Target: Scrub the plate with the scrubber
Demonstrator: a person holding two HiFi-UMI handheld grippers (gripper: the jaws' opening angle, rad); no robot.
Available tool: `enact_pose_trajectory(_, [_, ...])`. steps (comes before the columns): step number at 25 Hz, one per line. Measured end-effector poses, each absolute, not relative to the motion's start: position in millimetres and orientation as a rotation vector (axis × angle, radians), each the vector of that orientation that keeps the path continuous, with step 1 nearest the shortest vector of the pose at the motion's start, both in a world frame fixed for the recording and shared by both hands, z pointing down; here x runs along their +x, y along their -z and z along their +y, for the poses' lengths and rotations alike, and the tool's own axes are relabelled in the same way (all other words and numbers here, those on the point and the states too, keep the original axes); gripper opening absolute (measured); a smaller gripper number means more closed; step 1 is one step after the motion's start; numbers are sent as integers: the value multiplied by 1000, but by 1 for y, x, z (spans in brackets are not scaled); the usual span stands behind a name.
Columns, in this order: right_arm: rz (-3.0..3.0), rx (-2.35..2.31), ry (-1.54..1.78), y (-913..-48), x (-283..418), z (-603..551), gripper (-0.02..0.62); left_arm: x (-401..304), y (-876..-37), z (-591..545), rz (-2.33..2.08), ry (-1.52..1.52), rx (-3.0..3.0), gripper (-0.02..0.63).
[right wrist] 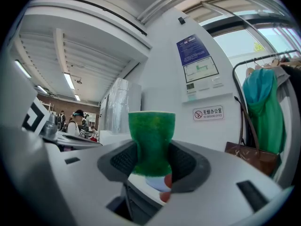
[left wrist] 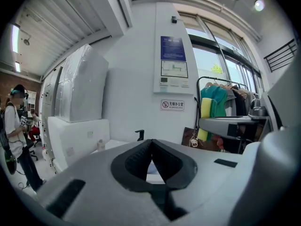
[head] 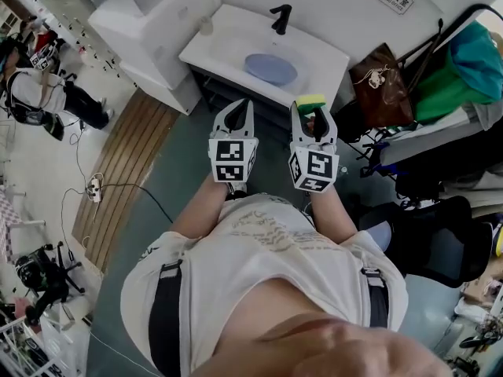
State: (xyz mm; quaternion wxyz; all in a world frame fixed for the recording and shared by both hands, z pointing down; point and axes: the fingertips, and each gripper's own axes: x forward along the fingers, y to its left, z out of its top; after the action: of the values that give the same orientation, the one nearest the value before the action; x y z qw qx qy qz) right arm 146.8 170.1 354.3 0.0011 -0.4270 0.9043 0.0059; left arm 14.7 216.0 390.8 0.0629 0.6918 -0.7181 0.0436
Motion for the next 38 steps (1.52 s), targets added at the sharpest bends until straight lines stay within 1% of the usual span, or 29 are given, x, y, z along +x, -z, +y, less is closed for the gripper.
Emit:
enact_pose_trajectory(6, [2778,-1433,0,-354,113,123,204,-25,-389,163,-2108,-157,2166,21])
enact_pose_trajectory(13, [2774,-1494,39,-367,81,97,204,-58,-405,130,-2034,-184,2173,21])
enact_pose_trajectory(24, [2778,-1510,95,-386,64,38,206,-81,-423,75,-2011,-229,2151,21])
enact_pose_trajectory(38, [2807,-1429,138,-394,53,-87,207,-93,-424,-37,-2069,-313,2074,21])
